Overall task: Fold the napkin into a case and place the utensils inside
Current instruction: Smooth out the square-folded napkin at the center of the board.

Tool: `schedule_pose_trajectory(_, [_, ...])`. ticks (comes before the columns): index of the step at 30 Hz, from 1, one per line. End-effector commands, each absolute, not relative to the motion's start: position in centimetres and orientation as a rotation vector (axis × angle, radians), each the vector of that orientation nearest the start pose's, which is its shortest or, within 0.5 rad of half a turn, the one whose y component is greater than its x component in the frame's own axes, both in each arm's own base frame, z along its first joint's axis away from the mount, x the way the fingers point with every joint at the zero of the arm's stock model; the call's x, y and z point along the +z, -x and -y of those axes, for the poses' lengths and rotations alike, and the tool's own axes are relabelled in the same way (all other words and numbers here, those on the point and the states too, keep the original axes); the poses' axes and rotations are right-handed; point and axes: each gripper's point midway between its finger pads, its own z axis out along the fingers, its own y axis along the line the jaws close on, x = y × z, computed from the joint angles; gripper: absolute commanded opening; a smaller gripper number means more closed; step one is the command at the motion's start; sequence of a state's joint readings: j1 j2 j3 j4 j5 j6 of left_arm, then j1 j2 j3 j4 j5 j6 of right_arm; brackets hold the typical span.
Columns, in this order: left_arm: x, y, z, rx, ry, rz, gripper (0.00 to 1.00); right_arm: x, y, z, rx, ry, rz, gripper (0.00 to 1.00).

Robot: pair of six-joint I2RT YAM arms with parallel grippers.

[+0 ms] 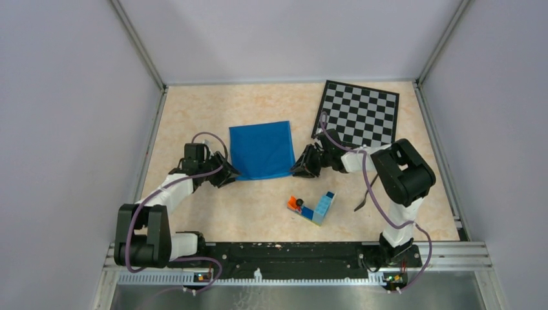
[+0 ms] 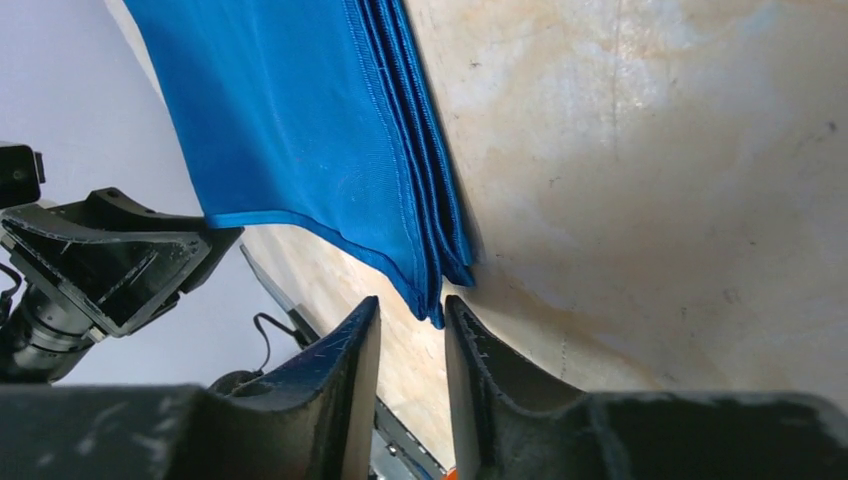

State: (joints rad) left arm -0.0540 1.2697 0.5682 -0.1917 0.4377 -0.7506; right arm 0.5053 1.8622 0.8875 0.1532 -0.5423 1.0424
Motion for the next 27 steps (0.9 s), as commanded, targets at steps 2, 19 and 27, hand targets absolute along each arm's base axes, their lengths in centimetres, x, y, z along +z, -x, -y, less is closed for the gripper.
schedule_pose_trajectory(2, [5.9, -27.7, 11.4, -0.864, 0.650, -2.457, 0.46, 4.3, -30.3, -30.4, 1.298, -0.412, -2.616, 0.25])
schedule_pose_trajectory(19, [4.6, -28.1, 10.7, -0.776, 0.670, -2.511, 0.47, 4.6, -30.4, -30.2, 1.276, -0.392, -2.606, 0.00])
schedule_pose_trajectory(27, [5.5, -28.7, 10.5, -0.771, 0.651, -2.483, 0.52, 4.7, -30.3, -30.2, 1.277, -0.374, -2.606, 0.00])
